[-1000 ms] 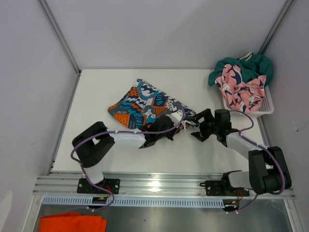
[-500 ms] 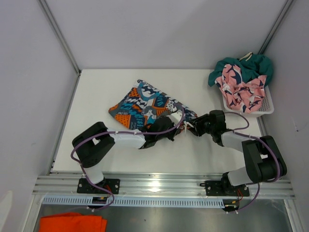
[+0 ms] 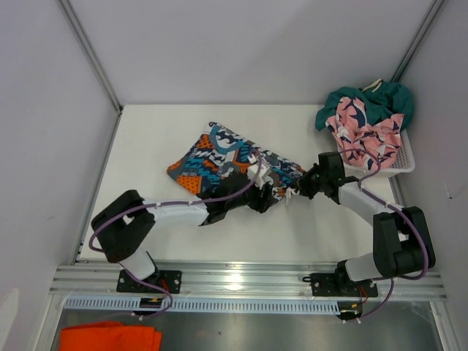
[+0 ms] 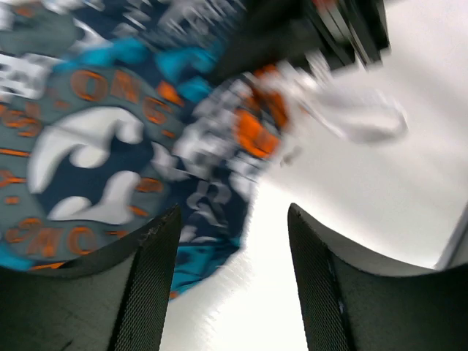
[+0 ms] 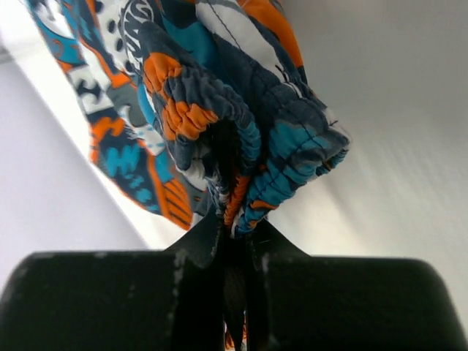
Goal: Fold and stack the shorts
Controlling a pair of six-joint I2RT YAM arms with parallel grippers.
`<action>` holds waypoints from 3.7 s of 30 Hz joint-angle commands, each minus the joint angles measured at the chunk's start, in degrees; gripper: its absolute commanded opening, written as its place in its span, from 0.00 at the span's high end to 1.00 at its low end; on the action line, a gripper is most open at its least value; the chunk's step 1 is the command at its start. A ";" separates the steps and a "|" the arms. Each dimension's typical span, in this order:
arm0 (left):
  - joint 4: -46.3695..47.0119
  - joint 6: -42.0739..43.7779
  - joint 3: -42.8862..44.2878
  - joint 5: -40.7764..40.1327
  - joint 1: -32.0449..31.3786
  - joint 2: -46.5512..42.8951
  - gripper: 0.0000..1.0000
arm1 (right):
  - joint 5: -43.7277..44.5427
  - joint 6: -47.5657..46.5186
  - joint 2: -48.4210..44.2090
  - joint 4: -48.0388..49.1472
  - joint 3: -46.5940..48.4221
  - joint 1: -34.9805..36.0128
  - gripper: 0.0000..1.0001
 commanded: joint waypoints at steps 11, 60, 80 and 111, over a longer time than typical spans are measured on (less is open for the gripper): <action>0.17 -15.64 -0.13 1.88 12.90 -3.33 0.65 | 2.07 -23.89 -4.89 -16.92 -0.67 -0.80 1.00; -3.16 -36.49 -6.54 -11.32 4.81 -2.15 0.74 | 10.25 -46.57 12.07 -47.87 49.44 12.21 1.00; -16.96 -27.35 -21.31 -0.76 30.13 -22.21 0.37 | 12.27 -47.98 11.63 -47.42 50.66 15.54 1.00; -10.99 -30.15 -29.04 -5.77 22.66 -19.74 0.57 | 22.12 -22.93 36.41 -36.79 58.74 34.71 0.98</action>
